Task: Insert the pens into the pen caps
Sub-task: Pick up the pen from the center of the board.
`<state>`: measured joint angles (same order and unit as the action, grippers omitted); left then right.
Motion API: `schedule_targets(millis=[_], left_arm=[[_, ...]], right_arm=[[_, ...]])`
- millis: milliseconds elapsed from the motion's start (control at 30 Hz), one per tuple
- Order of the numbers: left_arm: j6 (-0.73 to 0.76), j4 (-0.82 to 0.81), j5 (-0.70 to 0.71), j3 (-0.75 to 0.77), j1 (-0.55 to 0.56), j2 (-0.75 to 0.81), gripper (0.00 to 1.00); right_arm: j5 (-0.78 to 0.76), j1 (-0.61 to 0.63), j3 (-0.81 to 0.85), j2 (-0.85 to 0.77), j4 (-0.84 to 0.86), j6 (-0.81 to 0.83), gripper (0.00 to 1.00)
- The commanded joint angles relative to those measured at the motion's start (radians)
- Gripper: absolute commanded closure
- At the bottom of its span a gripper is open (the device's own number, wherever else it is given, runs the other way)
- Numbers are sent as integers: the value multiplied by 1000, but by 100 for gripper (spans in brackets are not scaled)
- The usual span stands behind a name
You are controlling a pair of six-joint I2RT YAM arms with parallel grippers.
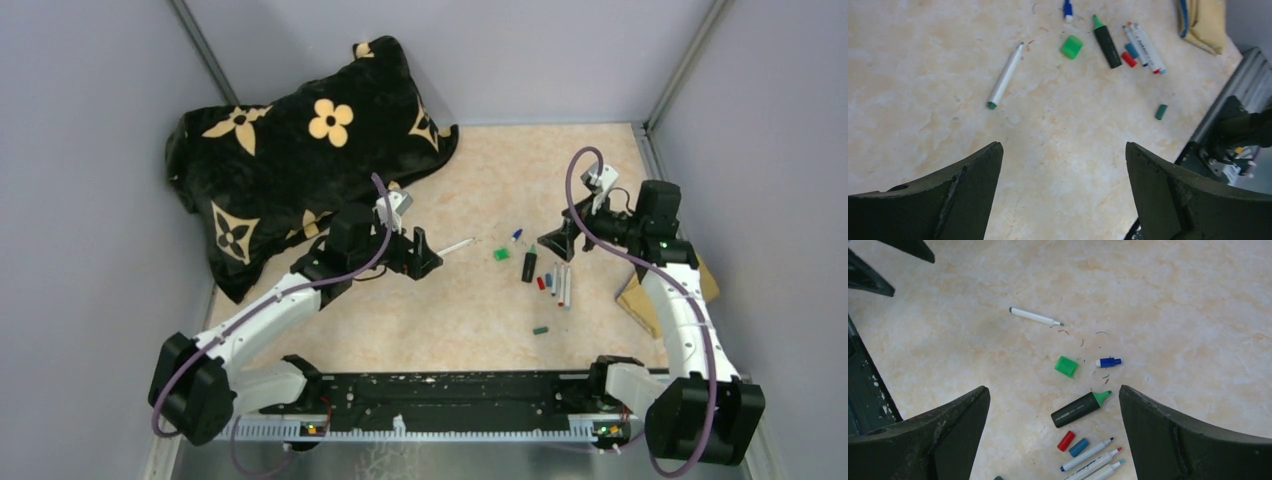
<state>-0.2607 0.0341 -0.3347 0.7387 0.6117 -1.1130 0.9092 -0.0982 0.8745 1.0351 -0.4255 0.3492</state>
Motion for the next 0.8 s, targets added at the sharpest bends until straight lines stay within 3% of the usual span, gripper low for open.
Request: schedule_targets(millis=[0, 133, 367, 500, 767], left_arm=[[96, 8, 127, 24, 1, -81, 3], [136, -5, 119, 68, 1, -185, 6], [189, 149, 52, 310, 1, -495, 27], [222, 237, 101, 441, 4, -640, 39], [247, 288, 125, 533, 34, -767, 49]], right_arm=[[115, 8, -78, -18, 164, 69, 1], [114, 8, -93, -22, 97, 162, 2], [69, 8, -98, -1, 70, 178, 8], [60, 8, -89, 7, 52, 188, 10], [58, 8, -88, 6, 48, 188, 11]])
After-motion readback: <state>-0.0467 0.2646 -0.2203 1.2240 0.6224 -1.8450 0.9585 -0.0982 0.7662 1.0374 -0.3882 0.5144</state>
